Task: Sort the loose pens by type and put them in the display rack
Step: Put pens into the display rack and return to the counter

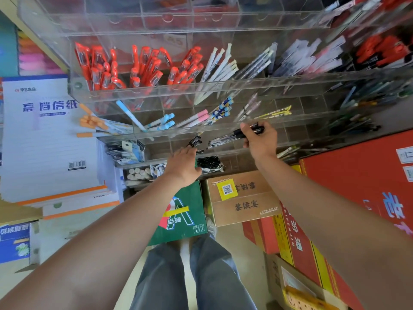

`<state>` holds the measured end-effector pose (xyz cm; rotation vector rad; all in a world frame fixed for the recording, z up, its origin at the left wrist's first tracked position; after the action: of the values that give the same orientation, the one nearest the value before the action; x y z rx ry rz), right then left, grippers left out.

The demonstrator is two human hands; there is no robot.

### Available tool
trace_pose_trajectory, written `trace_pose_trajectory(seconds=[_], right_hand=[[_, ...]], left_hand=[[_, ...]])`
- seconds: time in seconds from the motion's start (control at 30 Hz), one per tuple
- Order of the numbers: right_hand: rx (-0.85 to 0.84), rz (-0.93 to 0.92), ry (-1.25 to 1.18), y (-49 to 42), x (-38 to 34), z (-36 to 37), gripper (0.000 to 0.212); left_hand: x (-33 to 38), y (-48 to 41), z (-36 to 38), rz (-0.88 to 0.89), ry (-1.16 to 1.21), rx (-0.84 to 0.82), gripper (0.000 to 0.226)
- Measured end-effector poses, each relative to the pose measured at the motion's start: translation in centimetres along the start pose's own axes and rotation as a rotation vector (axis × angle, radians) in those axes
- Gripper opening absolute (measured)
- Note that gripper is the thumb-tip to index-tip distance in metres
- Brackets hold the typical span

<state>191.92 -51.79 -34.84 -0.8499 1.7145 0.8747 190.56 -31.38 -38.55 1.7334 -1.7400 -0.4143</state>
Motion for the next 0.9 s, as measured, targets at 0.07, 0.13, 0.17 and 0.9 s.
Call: trace_pose_trajectory(seconds=[0.07,0.13,0.17,0.9], right_hand=[[-0.007,-0.008,0.019,0.4,0.3,1.0,0.024],[0.013,-0.022,0.018,0.4,0.4,1.5,0.025],[0.028,-0.022,0.007,0.2,0.3,1.6,0.025],[-0.303,-0.023,0.084,3.7,1.7,7.5,0.013]], left_hand=[[-0.1,-0.2,0.2,-0.004,-0.001,0.013,0.065],[-0.4,-0.4,0.2,-0.013,-0.05,0.041,0.062],[-0.7,-0.4,0.2,-0.022,-0.083,0.053,0.061],[-4.3,0.2,-0.7,-0.081,-0.152,0.059,0.055]])
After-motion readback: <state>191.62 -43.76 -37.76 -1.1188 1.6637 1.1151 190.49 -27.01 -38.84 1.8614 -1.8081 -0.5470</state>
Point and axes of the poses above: each hand's wrist, its own y-axis away from the middle knuckle, its own z-axis out of the palm, x = y × z, the point moved 2 cm from there along -y, towards the middle knuckle, and after that the axes turned 15 degrees about -z, right-handed, at the moved point
